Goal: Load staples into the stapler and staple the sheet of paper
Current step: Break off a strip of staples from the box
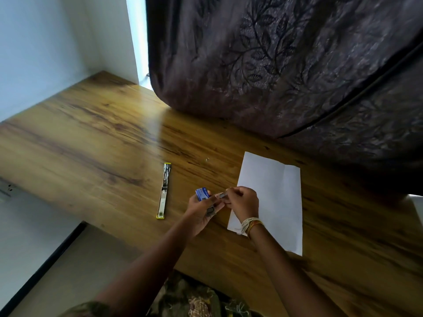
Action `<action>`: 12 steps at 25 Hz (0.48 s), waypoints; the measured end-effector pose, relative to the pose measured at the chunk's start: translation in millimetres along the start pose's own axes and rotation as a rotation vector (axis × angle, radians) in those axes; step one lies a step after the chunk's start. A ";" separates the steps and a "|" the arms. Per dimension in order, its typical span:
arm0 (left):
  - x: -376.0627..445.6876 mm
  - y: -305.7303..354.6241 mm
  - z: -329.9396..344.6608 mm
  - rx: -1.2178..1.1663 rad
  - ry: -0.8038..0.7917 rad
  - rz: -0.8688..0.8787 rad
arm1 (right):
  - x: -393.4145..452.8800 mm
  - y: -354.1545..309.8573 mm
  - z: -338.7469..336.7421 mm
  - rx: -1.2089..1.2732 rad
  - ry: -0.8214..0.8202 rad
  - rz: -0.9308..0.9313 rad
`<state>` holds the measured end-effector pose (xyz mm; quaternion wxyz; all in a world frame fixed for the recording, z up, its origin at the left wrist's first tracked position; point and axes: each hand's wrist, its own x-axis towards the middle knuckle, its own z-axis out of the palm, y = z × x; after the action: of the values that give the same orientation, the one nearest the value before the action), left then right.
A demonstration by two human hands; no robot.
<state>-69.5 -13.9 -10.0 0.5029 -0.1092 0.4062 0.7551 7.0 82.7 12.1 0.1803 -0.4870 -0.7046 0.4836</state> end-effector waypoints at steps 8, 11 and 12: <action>-1.1 3.0 -1.4 -0.038 0.012 -0.052 | 15.4 6.2 -6.8 -0.197 0.031 0.081; -1.6 3.1 -1.7 -0.026 0.002 -0.050 | 14.0 6.5 -7.6 -0.252 0.032 -0.030; -1.5 3.5 -1.9 -0.019 -0.002 -0.049 | 11.6 3.4 -9.5 -0.218 0.017 -0.086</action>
<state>-72.3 -16.8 -8.6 0.5206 -0.1232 0.3958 0.7464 10.4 97.6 11.1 0.1528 -0.4769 -0.7718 0.3919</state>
